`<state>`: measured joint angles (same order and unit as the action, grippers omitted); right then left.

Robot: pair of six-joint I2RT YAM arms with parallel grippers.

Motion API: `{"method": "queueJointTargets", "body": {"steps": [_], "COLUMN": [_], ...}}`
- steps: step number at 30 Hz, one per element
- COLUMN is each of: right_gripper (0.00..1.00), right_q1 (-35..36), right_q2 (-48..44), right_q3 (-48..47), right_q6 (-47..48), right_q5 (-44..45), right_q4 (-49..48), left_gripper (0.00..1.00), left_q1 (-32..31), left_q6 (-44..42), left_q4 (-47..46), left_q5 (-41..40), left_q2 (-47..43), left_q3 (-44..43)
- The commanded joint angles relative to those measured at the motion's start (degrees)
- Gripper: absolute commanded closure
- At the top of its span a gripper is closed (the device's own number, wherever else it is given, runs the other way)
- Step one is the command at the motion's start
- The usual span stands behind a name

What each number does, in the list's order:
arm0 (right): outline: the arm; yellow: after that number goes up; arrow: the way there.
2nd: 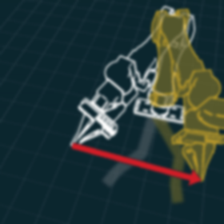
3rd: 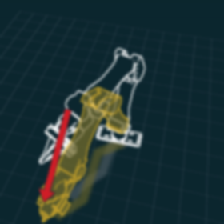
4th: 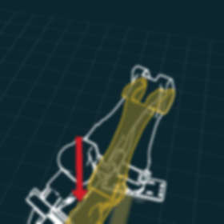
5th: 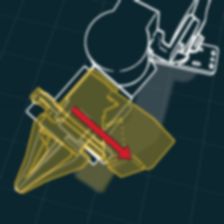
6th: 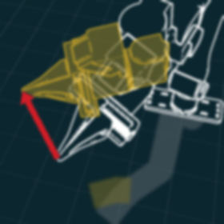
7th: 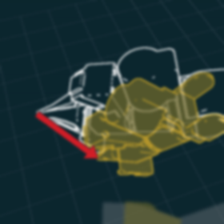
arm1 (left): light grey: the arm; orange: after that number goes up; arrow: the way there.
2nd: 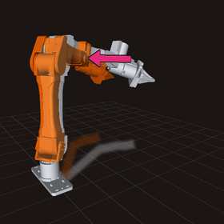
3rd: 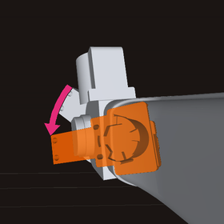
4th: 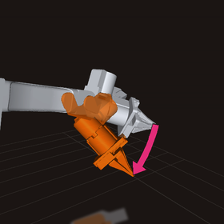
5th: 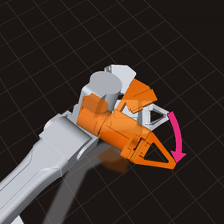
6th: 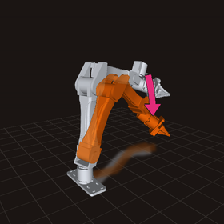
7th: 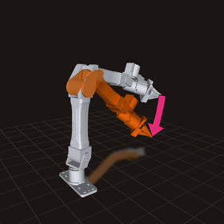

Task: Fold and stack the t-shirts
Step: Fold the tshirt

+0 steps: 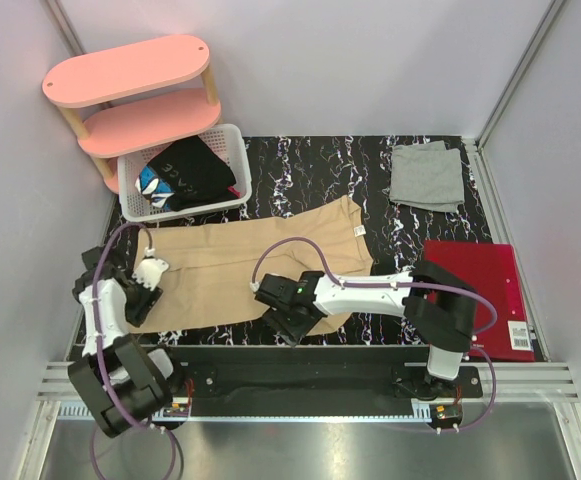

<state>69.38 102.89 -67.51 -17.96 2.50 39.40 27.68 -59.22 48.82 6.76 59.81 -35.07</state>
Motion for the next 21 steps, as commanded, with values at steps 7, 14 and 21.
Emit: {"method": "queueJointTargets", "body": {"steps": [7, 14, 21], "right_gripper": [0.38, 0.4, 0.41], "right_q1": [0.31, 0.31, 0.22], "right_q2": [1.44, 0.91, 1.35], "right_q3": [0.44, 0.97, 1.23], "right_q6": [0.47, 0.47, -0.06], "right_q5": [2.15, 3.91, 4.18], "right_q4": [-2.57, -2.57, -2.57], "left_gripper": [0.46, 0.46, 0.47], "left_q1": [15.46, 19.77, 23.03], "left_q6": [-11.26, -12.67, -13.47], "left_q4": [-2.23, -2.41, -2.5], "left_q5": [3.7, 5.01, 5.98], "left_q2": [3.55, 8.39, 11.55], "left_q3": [2.9, 2.55, 0.45]}}
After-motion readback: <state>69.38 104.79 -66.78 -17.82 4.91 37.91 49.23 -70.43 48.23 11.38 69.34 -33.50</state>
